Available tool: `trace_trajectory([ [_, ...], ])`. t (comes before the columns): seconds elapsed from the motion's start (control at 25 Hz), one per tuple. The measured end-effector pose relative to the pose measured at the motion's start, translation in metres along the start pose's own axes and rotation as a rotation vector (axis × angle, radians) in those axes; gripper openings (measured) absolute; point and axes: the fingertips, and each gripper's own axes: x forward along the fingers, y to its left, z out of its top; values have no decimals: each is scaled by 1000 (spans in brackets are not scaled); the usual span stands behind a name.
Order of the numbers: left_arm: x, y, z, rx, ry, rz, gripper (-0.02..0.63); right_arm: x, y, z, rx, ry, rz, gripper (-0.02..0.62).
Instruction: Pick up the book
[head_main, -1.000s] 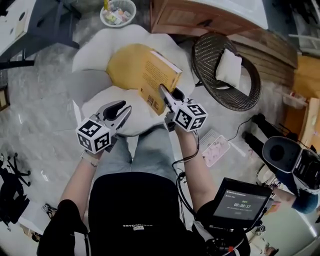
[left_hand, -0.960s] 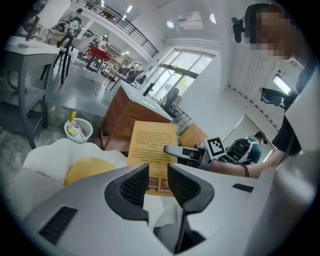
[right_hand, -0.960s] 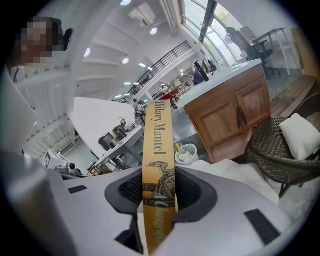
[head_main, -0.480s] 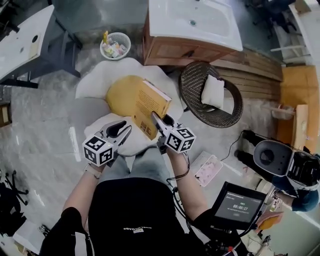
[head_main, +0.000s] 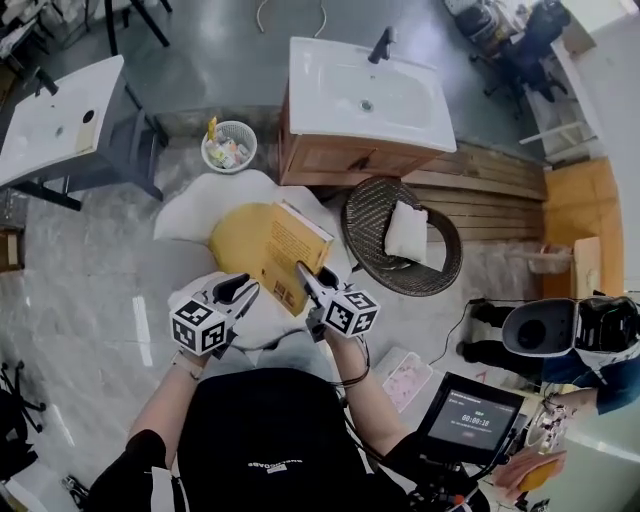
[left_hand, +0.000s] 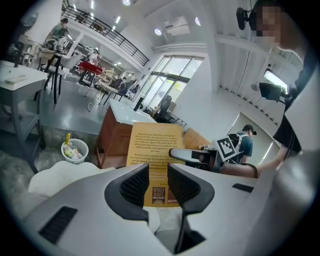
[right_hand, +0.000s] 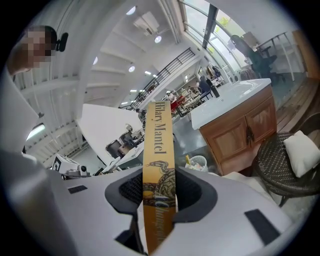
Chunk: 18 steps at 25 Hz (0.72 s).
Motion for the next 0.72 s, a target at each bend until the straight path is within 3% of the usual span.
trace_trajectory([
  [0.28, -21, -9, -7, 2, -51, 30, 107, -16, 22, 3, -32, -7, 27, 161],
  [0.72, 30, -40, 76, -22, -120, 126, 107, -15, 6, 84, -46, 53, 162, 161],
])
